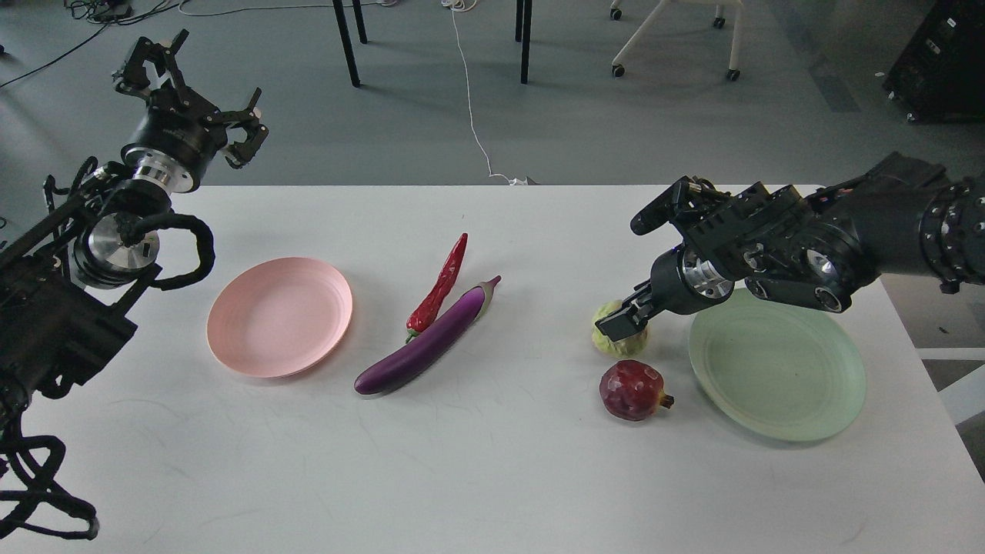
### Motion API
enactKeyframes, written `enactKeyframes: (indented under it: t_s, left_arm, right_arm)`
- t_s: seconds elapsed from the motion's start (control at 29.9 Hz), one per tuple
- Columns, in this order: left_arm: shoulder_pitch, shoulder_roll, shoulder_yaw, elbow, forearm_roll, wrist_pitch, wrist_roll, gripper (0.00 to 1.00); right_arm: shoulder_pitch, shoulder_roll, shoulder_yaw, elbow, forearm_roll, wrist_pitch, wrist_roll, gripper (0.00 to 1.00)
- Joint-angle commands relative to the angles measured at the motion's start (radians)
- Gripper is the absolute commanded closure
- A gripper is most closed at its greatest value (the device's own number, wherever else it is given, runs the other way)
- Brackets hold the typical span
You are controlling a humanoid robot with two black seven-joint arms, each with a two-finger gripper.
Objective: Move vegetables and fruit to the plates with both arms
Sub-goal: 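Reach the right hand to the yellow-green fruit and grasp it, then carry the fruit onto the pale green plate and release it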
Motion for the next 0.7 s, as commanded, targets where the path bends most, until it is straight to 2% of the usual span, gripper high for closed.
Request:
enactKeyframes:
  t_s: [0.0,0.1,0.13,0.3,0.47,0.67]
  left_arm:
    - [0.001,0.003,0.000,0.000,0.000,0.000,0.000,0.02]
    - [0.001,0.007,0.000,0.000,0.000,0.000,0.000,0.02]
    - [0.001,0.008,0.000,0.000,0.000,0.000,0.000,0.02]
    - [-0.001,0.016,0.000,0.000,-0.001,0.000,0.000,0.02]
    - [0.001,0.045,0.000,-0.020,0.000,-0.001,0.003,0.02]
    - [0.001,0.043,0.001,-0.023,0.000,-0.001,0.003,0.02]
  right_arm:
    - [-0.011,0.005,0.001,0.000,0.001,0.008,0.000,0.35]
    - [0.008,0.007,0.005,0.001,0.002,0.009,-0.001,0.54]
    - [0.021,0.005,0.005,0.001,0.007,0.009,-0.001,0.57]
    - [0.106,-0.043,0.016,0.018,0.027,0.009,-0.004,0.58]
    - [0.139,-0.204,-0.008,0.069,-0.004,0.009,-0.007,0.57]
    - [0.045,-0.385,-0.030,0.081,-0.117,-0.003,-0.006,0.57]
